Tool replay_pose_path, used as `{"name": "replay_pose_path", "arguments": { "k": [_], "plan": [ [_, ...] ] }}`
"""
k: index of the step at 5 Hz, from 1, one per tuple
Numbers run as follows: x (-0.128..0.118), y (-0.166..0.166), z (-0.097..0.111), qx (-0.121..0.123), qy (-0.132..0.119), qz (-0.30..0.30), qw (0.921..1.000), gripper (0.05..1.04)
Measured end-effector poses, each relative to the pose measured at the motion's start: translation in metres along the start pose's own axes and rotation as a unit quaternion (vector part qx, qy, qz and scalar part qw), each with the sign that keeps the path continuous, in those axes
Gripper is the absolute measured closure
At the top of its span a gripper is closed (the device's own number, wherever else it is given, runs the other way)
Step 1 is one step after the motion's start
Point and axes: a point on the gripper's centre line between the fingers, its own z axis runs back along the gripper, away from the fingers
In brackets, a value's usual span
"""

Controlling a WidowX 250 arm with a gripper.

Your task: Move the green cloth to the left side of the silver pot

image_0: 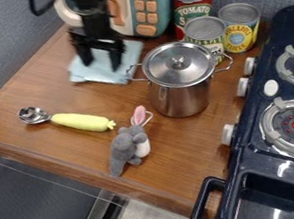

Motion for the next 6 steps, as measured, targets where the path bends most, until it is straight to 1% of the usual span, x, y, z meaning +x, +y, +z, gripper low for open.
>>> {"name": "replay_pose_path", "arguments": {
  "k": [1,2,3,4,5,6],
  "plan": [
    [-0.007,-0.024,0.0,-0.011,0.005,-0.018,0.9998,0.083],
    [-0.006,-0.024,-0.001,-0.011,0.002,-0.016,0.9998,0.083],
    [-0.004,-0.019,0.0,-0.008,0.002,-0.001,1.0,0.083],
    [-0.002,0.007,0.001,0.0,0.003,0.038,0.9993,0.083],
    [0.006,0.036,0.004,0.012,-0.006,0.086,0.9962,0.083],
    [0.002,0.056,0.005,0.021,-0.008,0.116,0.993,0.083]
  ]
}}
